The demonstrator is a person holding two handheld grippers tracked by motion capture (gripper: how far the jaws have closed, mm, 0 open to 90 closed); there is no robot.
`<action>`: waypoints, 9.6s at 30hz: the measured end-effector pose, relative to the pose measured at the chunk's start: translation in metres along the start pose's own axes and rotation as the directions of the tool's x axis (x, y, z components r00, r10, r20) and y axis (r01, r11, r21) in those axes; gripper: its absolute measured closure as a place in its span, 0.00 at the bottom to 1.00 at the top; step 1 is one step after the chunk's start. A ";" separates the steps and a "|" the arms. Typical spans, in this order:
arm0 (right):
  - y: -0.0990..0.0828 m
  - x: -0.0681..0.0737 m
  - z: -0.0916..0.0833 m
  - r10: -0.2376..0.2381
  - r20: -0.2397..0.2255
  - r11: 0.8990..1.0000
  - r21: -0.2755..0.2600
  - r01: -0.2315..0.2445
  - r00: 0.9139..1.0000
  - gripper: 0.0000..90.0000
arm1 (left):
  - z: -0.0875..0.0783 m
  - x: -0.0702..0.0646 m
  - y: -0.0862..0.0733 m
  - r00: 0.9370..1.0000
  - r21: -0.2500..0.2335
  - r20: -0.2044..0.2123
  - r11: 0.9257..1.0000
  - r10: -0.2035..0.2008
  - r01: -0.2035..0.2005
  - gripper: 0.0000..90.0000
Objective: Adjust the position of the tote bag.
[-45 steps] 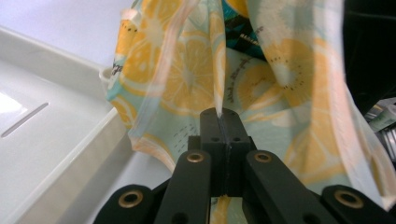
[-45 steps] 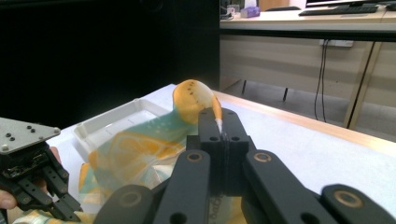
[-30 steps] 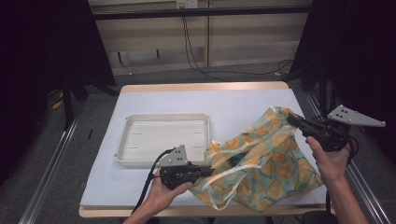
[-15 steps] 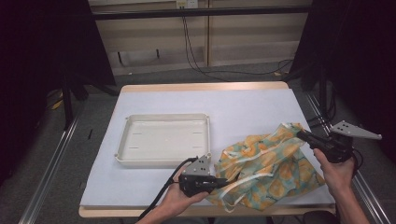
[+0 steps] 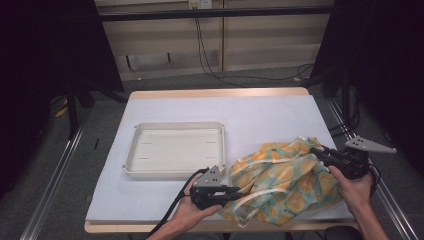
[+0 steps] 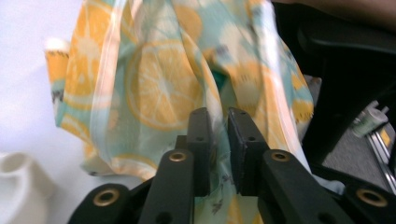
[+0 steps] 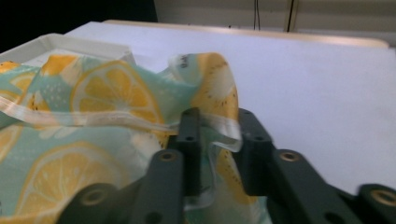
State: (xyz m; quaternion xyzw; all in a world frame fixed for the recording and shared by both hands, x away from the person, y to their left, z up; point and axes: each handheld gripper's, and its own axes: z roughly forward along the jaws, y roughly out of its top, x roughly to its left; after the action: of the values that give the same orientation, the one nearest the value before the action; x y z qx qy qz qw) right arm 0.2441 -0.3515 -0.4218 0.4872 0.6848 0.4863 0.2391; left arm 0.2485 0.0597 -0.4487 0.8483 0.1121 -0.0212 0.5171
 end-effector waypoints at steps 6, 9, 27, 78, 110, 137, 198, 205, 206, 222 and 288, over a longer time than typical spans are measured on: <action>0.021 0.015 -0.013 -0.030 -0.034 0.997 -0.078 0.027 0.999 0.54 | -0.013 0.007 0.002 0.999 -0.035 -0.035 0.999 -0.021 0.020 0.83; 0.027 0.020 -0.016 -0.034 -0.033 0.996 -0.089 0.030 0.999 0.49 | -0.018 0.009 0.003 0.998 -0.049 -0.052 0.998 -0.038 0.035 0.84; 0.066 0.068 -0.035 -0.097 -0.112 0.988 -0.135 0.081 0.989 0.52 | -0.027 0.020 0.025 0.994 -0.118 -0.103 0.992 -0.047 0.035 1.00; 0.005 0.110 0.073 -0.179 -0.385 0.912 0.281 0.300 0.905 1.00 | -0.012 0.054 0.014 0.974 -0.106 -0.155 0.983 -0.165 0.150 1.00; -0.005 0.102 0.002 -0.124 -0.440 0.966 0.152 0.210 0.889 1.00 | -0.002 0.001 0.032 0.996 -0.142 -0.035 0.987 -0.085 0.079 0.66; 0.053 0.105 0.077 -0.161 -0.443 0.959 0.142 0.246 0.882 0.57 | 0.044 -0.013 0.023 0.995 -0.010 0.087 0.999 -0.050 0.051 0.78; 0.029 0.112 0.106 -0.188 -0.439 0.901 0.279 0.333 0.878 0.54 | 0.036 -0.035 -0.003 0.985 0.066 0.168 0.998 -0.024 0.013 0.75; 0.023 0.112 0.118 -0.179 -0.441 0.873 0.340 0.349 0.879 0.42 | 0.040 -0.033 -0.005 0.992 0.085 0.124 0.996 -0.021 0.010 0.65; 0.022 0.113 0.119 -0.185 -0.437 0.867 0.349 0.355 0.880 0.41 | 0.039 -0.032 -0.005 0.993 0.089 0.117 0.996 -0.030 0.020 0.64; 0.036 0.096 0.107 -0.165 -0.395 0.904 0.307 0.299 0.904 1.00 | 0.038 -0.024 -0.011 0.997 0.093 0.057 0.995 -0.052 0.047 0.53; 0.014 0.084 0.054 -0.152 -0.303 0.957 0.191 0.217 0.941 0.36 | 0.050 0.031 0.001 0.981 -0.016 -0.048 0.982 -0.190 0.189 0.41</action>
State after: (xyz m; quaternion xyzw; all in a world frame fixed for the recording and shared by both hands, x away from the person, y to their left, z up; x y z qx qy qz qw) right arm 0.2595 -0.2514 -0.4189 0.3687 0.8048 0.4476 0.1268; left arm 0.2829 0.0205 -0.4759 0.8310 0.2052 -0.0488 0.5147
